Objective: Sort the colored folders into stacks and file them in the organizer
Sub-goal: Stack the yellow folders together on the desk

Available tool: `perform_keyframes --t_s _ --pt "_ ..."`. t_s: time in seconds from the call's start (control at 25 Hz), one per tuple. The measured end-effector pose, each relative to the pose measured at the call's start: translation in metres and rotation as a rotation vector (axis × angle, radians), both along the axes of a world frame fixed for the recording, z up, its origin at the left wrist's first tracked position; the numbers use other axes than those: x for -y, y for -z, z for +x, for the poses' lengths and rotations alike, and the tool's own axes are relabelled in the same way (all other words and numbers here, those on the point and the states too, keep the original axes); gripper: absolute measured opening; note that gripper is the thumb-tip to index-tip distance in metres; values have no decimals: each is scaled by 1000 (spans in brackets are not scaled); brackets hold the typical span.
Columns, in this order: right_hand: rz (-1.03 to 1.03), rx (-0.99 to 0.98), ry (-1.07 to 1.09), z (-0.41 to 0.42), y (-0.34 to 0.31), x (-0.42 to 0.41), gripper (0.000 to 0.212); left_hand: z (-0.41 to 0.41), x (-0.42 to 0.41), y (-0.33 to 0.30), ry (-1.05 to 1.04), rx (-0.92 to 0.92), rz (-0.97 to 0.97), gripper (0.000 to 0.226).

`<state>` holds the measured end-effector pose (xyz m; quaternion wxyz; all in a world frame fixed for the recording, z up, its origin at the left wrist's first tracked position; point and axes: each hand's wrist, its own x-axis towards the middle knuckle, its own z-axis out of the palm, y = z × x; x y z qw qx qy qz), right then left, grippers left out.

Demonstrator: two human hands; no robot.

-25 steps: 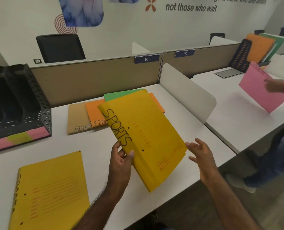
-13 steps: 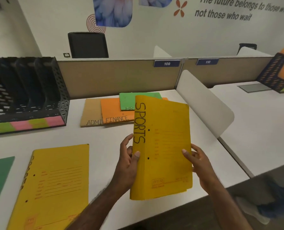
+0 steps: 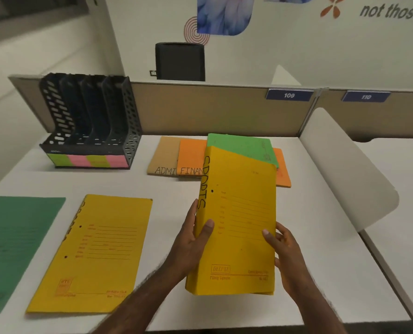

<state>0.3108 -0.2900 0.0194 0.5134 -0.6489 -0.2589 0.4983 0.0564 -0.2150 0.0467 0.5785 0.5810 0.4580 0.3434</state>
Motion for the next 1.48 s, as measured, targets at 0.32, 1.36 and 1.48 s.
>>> perform_keyframes --t_s 0.32,1.36,1.48 --pt "-15 -18 -166 -41 18 -30 59 -46 1 31 -288 -204 52 67" --pt "-227 99 -329 -338 48 -103 87 -333 -62 82 -562 -565 -117 43" --pt "-221 171 -335 -350 52 -100 84 -346 -65 86 -519 -655 -112 45"
